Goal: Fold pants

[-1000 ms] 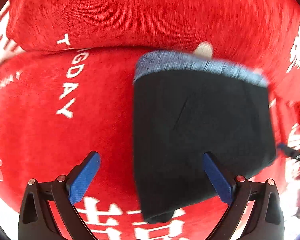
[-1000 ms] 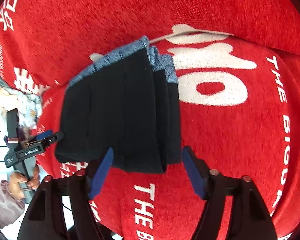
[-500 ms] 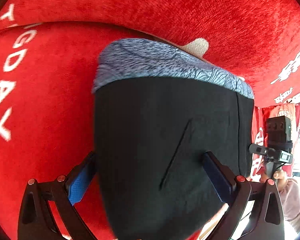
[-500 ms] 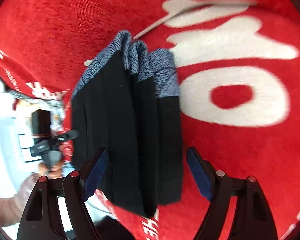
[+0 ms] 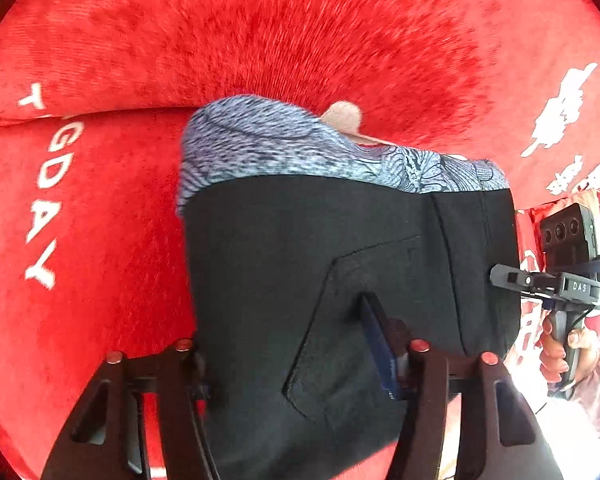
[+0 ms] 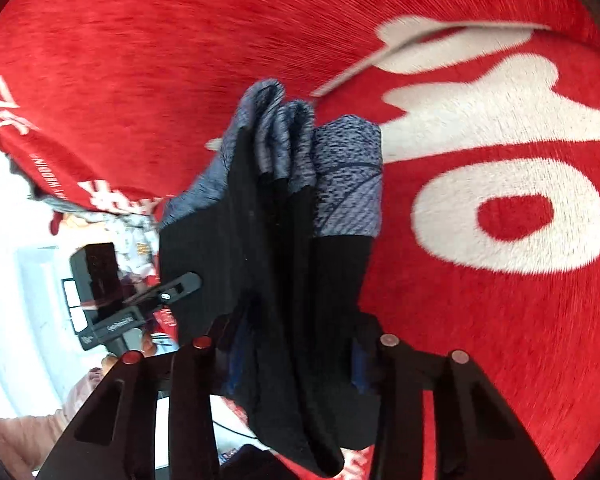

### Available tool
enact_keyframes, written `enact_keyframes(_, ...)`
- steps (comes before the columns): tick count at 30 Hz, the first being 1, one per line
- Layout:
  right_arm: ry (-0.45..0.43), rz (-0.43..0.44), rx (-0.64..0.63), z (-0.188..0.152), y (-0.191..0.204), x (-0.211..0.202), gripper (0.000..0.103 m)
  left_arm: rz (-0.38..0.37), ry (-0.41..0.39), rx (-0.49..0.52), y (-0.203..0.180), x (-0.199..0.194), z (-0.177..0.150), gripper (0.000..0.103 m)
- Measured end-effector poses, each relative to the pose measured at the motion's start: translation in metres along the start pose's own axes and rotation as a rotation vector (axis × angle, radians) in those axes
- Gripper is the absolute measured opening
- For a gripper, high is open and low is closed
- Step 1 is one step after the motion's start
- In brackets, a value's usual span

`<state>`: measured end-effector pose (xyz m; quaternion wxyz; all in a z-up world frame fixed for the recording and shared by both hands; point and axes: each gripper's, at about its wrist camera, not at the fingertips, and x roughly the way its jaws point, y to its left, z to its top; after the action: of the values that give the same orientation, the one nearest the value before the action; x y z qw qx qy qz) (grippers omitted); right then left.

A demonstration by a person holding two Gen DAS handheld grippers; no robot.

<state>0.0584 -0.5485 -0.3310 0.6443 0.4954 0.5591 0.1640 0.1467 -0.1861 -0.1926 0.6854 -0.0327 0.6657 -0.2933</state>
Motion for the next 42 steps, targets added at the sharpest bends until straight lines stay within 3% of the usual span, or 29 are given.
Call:
enact_keyframes(7, 0.020, 0.072, 0.006, -0.056, 0.035, -0.002, 0.043, 0.047, -0.027, 0.027, 0.004, -0.068, -0.057, 0.060)
enact_keyframes(13, 0.020, 0.065, 0.030, -0.109, 0.039, 0.036, 0.043, 0.145, -0.005, 0.021, 0.038, -0.070, -0.101, 0.065)
enact_keyframes(15, 0.029, 0.007, 0.050, -0.121, 0.032, 0.060, 0.043, 0.220, 0.021, 0.013, 0.054, -0.052, -0.111, 0.065)
enact_keyframes(16, 0.027, -0.052, 0.046, -0.126, 0.029, 0.067, 0.048, 0.250, 0.022, 0.006, 0.066, -0.050, -0.115, 0.074)
enact_keyframes(17, 0.007, -0.103, 0.030, -0.130, 0.028, 0.070, 0.051, 0.225, -0.009, -0.018, 0.074, -0.053, -0.119, 0.078)
enact_keyframes(19, -0.023, -0.136, 0.050, -0.134, 0.027, 0.062, 0.060, 0.233, -0.029, -0.038, 0.084, -0.060, -0.121, 0.079)
enact_keyframes(24, -0.053, -0.313, 0.056, -0.150, 0.044, 0.036, 0.061, 0.311, -0.072, 0.001, 0.083, -0.094, -0.126, 0.079)
enact_keyframes(25, -0.066, -0.339, 0.045, -0.153, 0.052, 0.031, 0.058, 0.311, -0.084, 0.012, 0.079, -0.105, -0.130, 0.079)
enact_keyframes(28, -0.108, -0.377, -0.004, -0.167, 0.076, 0.019, 0.030, 0.327, -0.096, 0.045, 0.065, -0.115, -0.134, 0.080)
enact_keyframes(29, -0.119, -0.381, -0.020, -0.172, 0.084, 0.018, 0.028, 0.346, -0.089, 0.052, 0.059, -0.115, -0.139, 0.081)
enact_keyframes(31, -0.126, -0.375, -0.050, -0.179, 0.099, 0.021, 0.028, 0.359, -0.081, 0.053, 0.051, -0.110, -0.145, 0.101)
enact_keyframes(35, -0.081, -0.438, -0.074, -0.191, 0.109, 0.054, 0.028, 0.375, -0.035, 0.050, 0.042, -0.087, -0.158, 0.102)
enact_keyframes(38, -0.067, -0.528, -0.099, -0.195, 0.099, 0.076, 0.027, 0.462, -0.008, 0.060, 0.046, -0.056, -0.162, 0.102)
enact_keyframes(42, -0.093, -0.554, -0.142, -0.197, 0.095, 0.080, 0.027, 0.379, -0.009, -0.008, 0.065, -0.039, -0.157, 0.103)
